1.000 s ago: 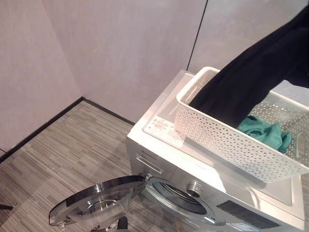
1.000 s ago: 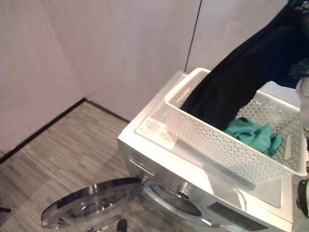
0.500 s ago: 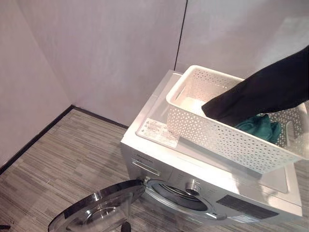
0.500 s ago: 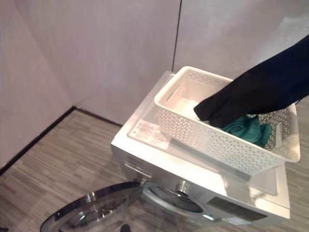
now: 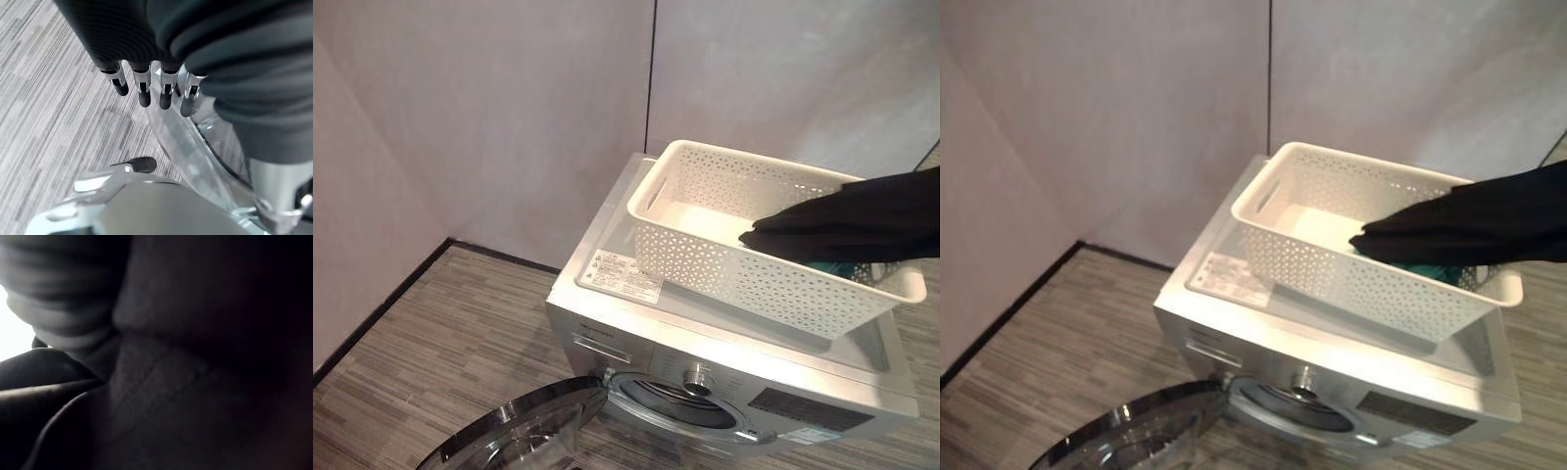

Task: Grab the laundry basket,head to the washer,open it,put in the laundry and shut it.

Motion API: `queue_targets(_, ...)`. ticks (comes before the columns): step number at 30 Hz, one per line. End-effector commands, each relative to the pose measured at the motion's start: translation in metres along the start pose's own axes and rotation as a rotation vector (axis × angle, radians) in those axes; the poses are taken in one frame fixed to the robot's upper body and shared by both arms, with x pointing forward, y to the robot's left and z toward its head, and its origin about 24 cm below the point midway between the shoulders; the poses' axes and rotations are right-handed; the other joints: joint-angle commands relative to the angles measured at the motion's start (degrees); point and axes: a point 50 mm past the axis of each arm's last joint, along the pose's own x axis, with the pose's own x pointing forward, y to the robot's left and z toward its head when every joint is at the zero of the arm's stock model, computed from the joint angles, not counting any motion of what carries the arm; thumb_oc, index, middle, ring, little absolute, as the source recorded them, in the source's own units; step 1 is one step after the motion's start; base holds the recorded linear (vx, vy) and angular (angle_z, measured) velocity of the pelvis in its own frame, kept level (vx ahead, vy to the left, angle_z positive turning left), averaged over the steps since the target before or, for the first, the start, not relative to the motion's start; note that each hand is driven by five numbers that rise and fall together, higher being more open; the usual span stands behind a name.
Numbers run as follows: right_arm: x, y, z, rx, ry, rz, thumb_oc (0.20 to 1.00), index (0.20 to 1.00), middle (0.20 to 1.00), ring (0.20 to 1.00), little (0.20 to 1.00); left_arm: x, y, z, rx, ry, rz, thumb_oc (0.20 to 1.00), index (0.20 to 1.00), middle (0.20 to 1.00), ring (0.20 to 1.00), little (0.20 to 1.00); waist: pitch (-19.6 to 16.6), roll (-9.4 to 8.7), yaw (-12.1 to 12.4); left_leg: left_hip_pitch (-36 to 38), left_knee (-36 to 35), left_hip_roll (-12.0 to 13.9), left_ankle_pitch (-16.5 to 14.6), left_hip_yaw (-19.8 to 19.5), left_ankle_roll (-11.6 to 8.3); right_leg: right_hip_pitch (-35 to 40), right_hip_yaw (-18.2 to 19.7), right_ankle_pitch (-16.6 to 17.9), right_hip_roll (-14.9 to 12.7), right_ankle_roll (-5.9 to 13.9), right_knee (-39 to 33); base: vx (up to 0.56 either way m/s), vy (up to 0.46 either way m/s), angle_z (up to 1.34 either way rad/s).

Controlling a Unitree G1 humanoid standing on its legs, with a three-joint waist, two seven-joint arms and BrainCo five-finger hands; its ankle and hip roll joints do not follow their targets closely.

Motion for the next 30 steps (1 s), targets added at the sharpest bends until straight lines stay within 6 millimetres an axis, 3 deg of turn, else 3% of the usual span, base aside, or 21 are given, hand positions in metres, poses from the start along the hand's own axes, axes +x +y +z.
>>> queue_targets(1, 0.029, -0.031, -0.009, -0.025, 0.052, -0.188, 0.200, 0.200, 0.200, 0.200, 0.200, 0.003, 0.005, 0.019, 0.042, -0.037, 0.033, 1.000, 1.000, 1.000, 1.000, 1.000, -1.63, -2.09, 3.70, 6.47, 2.36, 0.55, -11.88, -2.53, 1.87, -6.72, -0.84, 4.32, -3.11, 2.73, 5.73, -0.01, 0.002, -0.09)
queue_targets(6, 0.000, -0.007, -0.016, -0.057, 0.054, -0.060, 0.200, 0.200, 0.200, 0.200, 0.200, 0.003, 0.002, 0.025, 0.029, -0.060, 0.031, 1.000, 1.000, 1.000, 1.000, 1.000, -1.40, -1.92, 3.43, 6.68, 2.07, 0.73, -11.76, -2.18, 1.86, -6.57, -1.06, 4.20, -2.98, 2.58, 5.50, 0.00, -0.002, -0.12)
queue_targets(7, -0.021, 0.007, -0.027, -0.097, 0.074, 0.029, 0.200, 0.200, 0.200, 0.200, 0.200, 0.003, 0.001, 0.027, 0.013, -0.065, 0.031, 1.000, 1.000, 1.000, 1.000, 1.000, -1.25, -1.81, 3.21, 6.72, 1.92, 0.84, -11.65, -2.19, 1.76, -6.46, -1.36, 4.11, -2.89, 2.55, 5.42, 0.00, 0.000, 0.00)
queue_targets(8, -0.022, 0.007, -0.028, -0.099, 0.076, 0.030, 0.200, 0.200, 0.200, 0.200, 0.200, 0.003, 0.002, 0.027, 0.016, -0.066, 0.032, 1.000, 1.000, 1.000, 1.000, 1.000, -1.27, -1.88, 3.29, 6.72, 1.90, 0.86, -11.64, -2.26, 1.74, -6.41, -1.44, 4.11, -2.88, 2.54, 5.39, 0.00, 0.000, 0.00)
queue_targets(11, -0.057, 0.024, -0.045, -0.171, 0.089, 0.181, 0.200, 0.200, 0.200, 0.200, 0.200, 0.003, -0.001, 0.027, 0.001, -0.070, 0.028, 1.000, 1.000, 1.000, 1.000, 1.000, -0.83, -1.67, 3.13, 6.54, 1.96, 1.03, -11.52, -2.27, 1.68, -6.32, -1.72, 4.06, -2.78, 2.40, 5.39, 0.00, 0.000, 0.00)
queue_targets(13, -0.090, 0.039, -0.057, -0.211, 0.097, 0.327, 0.200, 0.200, 0.200, 0.200, 0.200, 0.003, -0.003, 0.028, -0.007, -0.076, 0.019, 1.000, 1.000, 1.000, 1.000, 1.000, -0.47, -1.56, 3.21, 6.40, 2.03, 1.15, -11.44, -2.29, 1.66, -6.43, -1.75, 3.99, -2.65, 2.29, 5.33, 0.00, 0.000, 0.00)
queue_targets(16, -0.157, 0.063, -0.066, -0.238, 0.119, 0.606, 0.200, 0.200, 0.200, 0.200, 0.200, 0.003, -0.007, 0.026, -0.022, -0.072, 0.009, 1.000, 1.000, 1.000, 1.000, 1.000, 0.20, -1.34, 2.96, 6.32, 2.07, 1.28, -11.31, -2.09, 1.65, -6.64, -1.65, 3.88, -2.54, 2.10, 5.26, -0.01, -0.005, -0.01)
queue_targets(19, -0.214, 0.075, -0.067, -0.187, 0.205, 0.781, 0.200, 0.200, 0.200, 0.200, 0.200, 0.002, -0.010, 0.021, -0.035, -0.055, 0.001, 1.000, 1.000, 1.000, 1.000, 1.000, 0.63, -1.23, 2.65, 6.31, 1.77, 1.40, -11.09, -1.98, 1.50, -6.59, -1.74, 3.73, -2.50, 1.99, 5.01, 0.00, 0.000, 0.00)
queue_targets(21, -0.269, 0.087, -0.060, -0.080, 0.348, 0.961, 0.200, 0.200, 0.200, 0.200, 0.200, 0.002, -0.014, 0.022, -0.034, -0.060, -0.013, 1.000, 1.000, 1.000, 1.000, 1.000, 1.17, -0.96, 2.46, 6.00, 1.75, 1.49, -10.81, -1.95, 1.42, -6.77, -1.85, 3.84, -2.47, 1.82, 4.83, 0.00, 0.000, 0.00)
queue_targets(24, -0.289, 0.093, -0.057, -0.069, 0.373, 1.054, 0.200, 0.200, 0.200, 0.200, 0.200, 0.002, -0.014, 0.025, -0.026, -0.069, -0.023, 1.000, 1.000, 1.000, 1.000, 1.000, 1.29, -1.08, 2.43, 5.92, 1.67, 1.49, -10.63, -1.82, 1.36, -6.82, -1.87, 3.95, -2.50, 1.78, 4.74, 0.00, 0.000, 0.00)
queue_targets(27, -0.330, 0.097, -0.060, -0.090, 0.427, 1.252, 0.200, 0.200, 0.200, 0.200, 0.200, 0.002, -0.017, 0.031, -0.007, -0.095, -0.042, 1.000, 1.000, 1.000, 1.000, 1.000, 1.65, -1.10, 2.58, 5.65, 1.59, 1.51, -10.26, -1.76, 1.24, -6.80, -2.00, 4.13, -2.48, 1.64, 4.72, 0.00, 0.000, 0.00)
queue_targets(28, -0.330, 0.097, -0.060, -0.089, 0.426, 1.252, 0.200, 0.200, 0.200, 0.200, 0.200, 0.002, -0.017, 0.031, -0.008, -0.096, -0.041, 1.000, 1.000, 1.000, 1.000, 1.000, 1.66, -1.10, 2.52, 5.65, 1.58, 1.51, -10.25, -1.76, 1.24, -6.80, -2.01, 4.13, -2.48, 1.64, 4.72, 0.00, 0.000, 0.00)
queue_targets(30, -0.370, 0.095, -0.052, 0.003, 0.592, 1.399, 0.200, 0.200, 0.200, 0.200, 0.200, 0.002, -0.018, 0.036, -0.013, -0.109, -0.050, 1.000, 1.000, 1.000, 1.000, 1.000, 1.91, -1.25, 2.70, 5.21, 1.57, 1.59, -9.76, -1.88, 1.01, -6.94, -2.36, 4.25, -2.43, 1.62, 4.60, 0.00, 0.000, 0.00)
